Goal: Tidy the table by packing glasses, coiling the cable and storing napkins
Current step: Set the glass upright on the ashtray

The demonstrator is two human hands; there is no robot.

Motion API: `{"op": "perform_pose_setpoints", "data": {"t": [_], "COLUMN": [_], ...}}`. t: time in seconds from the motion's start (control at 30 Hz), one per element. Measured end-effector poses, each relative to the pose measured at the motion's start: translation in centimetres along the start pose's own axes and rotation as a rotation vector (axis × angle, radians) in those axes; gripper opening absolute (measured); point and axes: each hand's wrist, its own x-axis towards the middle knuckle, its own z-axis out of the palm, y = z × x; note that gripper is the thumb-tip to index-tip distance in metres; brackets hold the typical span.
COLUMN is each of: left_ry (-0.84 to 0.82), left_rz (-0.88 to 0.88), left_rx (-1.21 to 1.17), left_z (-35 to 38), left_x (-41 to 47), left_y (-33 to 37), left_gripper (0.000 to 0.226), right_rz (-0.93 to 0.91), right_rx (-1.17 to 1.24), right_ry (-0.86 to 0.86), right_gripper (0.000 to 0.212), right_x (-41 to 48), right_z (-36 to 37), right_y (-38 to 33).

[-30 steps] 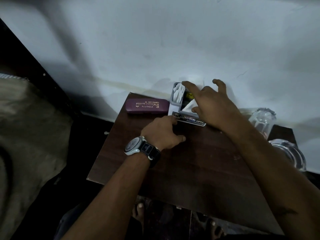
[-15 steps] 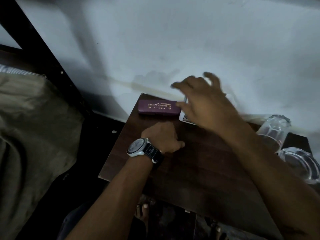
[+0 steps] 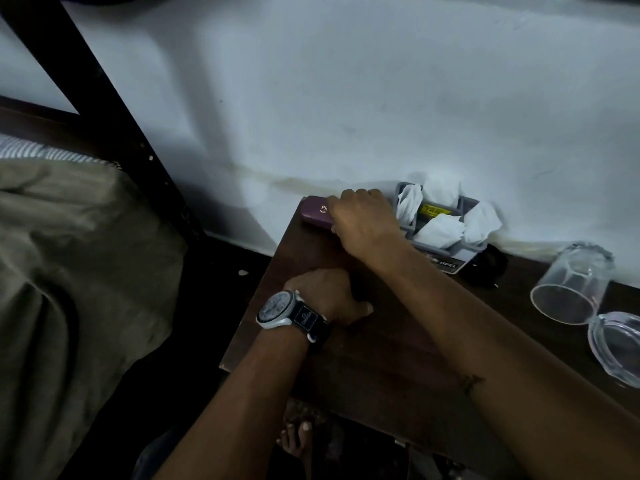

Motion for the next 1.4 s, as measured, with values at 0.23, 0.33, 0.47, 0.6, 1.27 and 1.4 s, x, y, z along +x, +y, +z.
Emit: {"op": "perform_pose_setpoints", "data": {"t": [0.23,0.33,0.47,0.6,1.27,1.4], "left_ry": [-0.055,-0.132,-0.185,-0.075,0.57,0.563], "left_rz": [0.059,0.012,0.131,0.282,0.451,0.443], "left_rx": [-0.047,-0.206,-0.247,-0.325,-0.266,-0.26], "left_z": [0.1,0.7,2.0,4.0,9.5,11.0], "left_x": [0.3,0.5,0.8,0.6,4.4,5.6], "left_y": [1.2,3.2,6.8,11.7,23.0,24.1], "left_gripper": [0.042,0.026,0.019,0.022,0.072,0.092], "right_rz": [0.01,0.071,0.215,0.409,0.9,0.966], "right_rx": [0.074,0.158,0.277,0.347,0.455,0.526], "right_ry": [0.141,0.226,0.225,0.218,-0.09,-0.131], "right_gripper": [0.035,0.031,0.027,0.022,0.061,0.087], "right_x": [-4.0,-8.9,-16.0,-22.7,-32.9,-32.2], "right_z": [-2.8,-5.0,-6.7,-6.6,1.3,2.7], "right_y": [-0.3,1.3,4.6,9.0,20.1,20.7]}}
